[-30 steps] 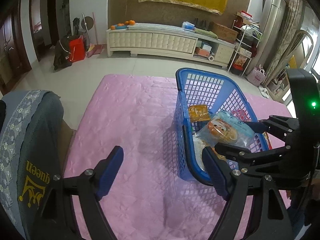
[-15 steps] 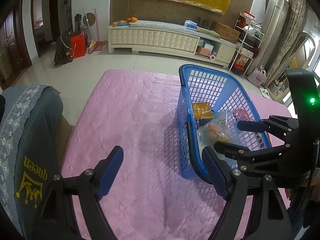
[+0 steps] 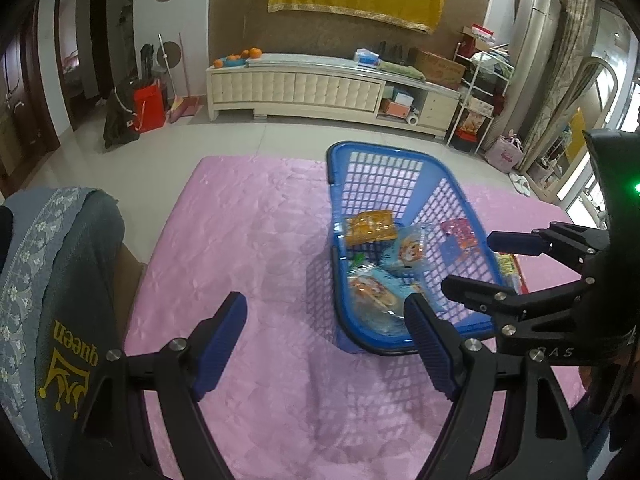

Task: Organize snacks
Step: 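Move both grippers back toward the remaining snacks on the mat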

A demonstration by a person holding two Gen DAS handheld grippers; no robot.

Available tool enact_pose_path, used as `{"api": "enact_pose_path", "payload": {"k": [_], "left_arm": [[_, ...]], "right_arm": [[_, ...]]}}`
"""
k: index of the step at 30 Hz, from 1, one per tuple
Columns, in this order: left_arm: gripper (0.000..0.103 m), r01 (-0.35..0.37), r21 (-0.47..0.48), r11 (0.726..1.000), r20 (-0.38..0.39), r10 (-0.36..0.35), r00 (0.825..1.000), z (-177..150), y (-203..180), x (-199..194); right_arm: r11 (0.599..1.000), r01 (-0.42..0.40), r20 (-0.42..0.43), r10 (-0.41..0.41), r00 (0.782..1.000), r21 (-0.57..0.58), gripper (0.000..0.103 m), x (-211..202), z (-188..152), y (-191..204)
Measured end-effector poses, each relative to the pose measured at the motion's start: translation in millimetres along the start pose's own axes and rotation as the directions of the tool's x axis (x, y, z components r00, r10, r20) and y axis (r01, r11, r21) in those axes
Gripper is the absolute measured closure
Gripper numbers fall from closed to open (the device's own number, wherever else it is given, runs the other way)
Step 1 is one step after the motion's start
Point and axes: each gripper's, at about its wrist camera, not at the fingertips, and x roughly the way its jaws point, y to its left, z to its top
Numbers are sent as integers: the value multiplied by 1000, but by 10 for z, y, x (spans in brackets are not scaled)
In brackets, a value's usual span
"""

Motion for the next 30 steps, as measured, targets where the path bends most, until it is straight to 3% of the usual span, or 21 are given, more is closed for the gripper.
{"api": "enact_pose_path", "payload": {"k": [16,24,30], "left_arm": [[24,27,135,991,56,-35,998,52,-800,-284],[24,79,215,974,70,-96,993,49,-1334,-198],[24,133,278,951,28,-146,989,7,-1771,-12]], "right_arm": [[993,37,85,-46,995,112,24,-732,-487,-663],[978,71,102,-92,991,196,24,-993,-796,-1099],[957,100,93,-129,987,271,24,-1073,-1130,-1440]]}}
